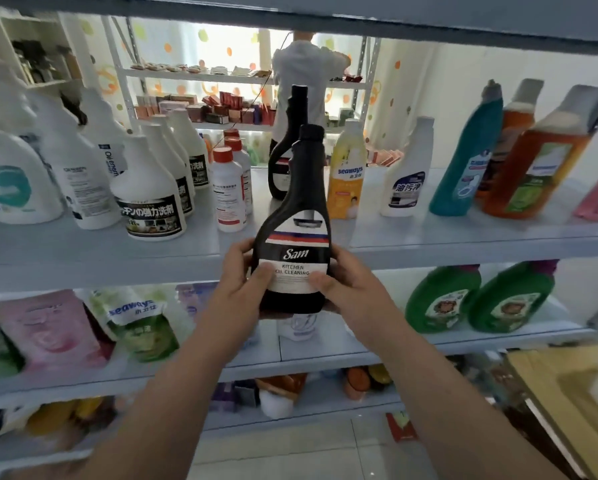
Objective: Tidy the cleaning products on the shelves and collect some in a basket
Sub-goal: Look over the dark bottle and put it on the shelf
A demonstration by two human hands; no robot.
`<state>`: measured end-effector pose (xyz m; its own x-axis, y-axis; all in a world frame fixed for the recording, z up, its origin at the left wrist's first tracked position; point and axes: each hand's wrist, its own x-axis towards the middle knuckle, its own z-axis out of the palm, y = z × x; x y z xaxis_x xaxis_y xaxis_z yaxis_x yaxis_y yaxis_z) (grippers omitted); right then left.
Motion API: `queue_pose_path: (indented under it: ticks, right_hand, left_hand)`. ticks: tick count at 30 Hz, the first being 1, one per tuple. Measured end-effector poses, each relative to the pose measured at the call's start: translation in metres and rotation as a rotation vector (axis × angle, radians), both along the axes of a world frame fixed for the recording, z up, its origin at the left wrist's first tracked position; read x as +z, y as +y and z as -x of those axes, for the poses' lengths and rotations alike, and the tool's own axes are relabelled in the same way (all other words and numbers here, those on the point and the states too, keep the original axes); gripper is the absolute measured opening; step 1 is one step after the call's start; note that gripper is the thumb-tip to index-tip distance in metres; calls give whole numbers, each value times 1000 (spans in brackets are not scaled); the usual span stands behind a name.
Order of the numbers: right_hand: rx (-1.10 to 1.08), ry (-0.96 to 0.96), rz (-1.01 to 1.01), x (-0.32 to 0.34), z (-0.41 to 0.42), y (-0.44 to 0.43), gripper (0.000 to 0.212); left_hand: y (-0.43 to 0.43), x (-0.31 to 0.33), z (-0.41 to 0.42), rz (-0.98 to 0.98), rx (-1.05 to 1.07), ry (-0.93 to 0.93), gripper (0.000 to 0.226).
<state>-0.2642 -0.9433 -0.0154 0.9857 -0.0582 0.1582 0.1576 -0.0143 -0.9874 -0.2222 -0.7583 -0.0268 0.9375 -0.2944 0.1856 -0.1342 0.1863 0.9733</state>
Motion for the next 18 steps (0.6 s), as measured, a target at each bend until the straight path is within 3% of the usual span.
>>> queue_pose_path:
  ticks: [5,10,12,16,18]
  right_hand:
    - [5,15,-16,-24,43,21,41]
    - [36,16,-10,-56,68,40,50]
    - [87,35,-52,-66,76,47,50]
    - [48,44,59,-70,75,54,41]
    - [14,39,70,-68,70,51,34]
  left_hand:
    - [10,-37,37,88,63,116,27]
    - [22,-55,58,-114,-1,-33,89]
    - [29,-61,61,-152,-5,-40,86]
    - [43,-73,61,-186,-6,14,68]
    - [42,-81,65,-73,-59,140,79]
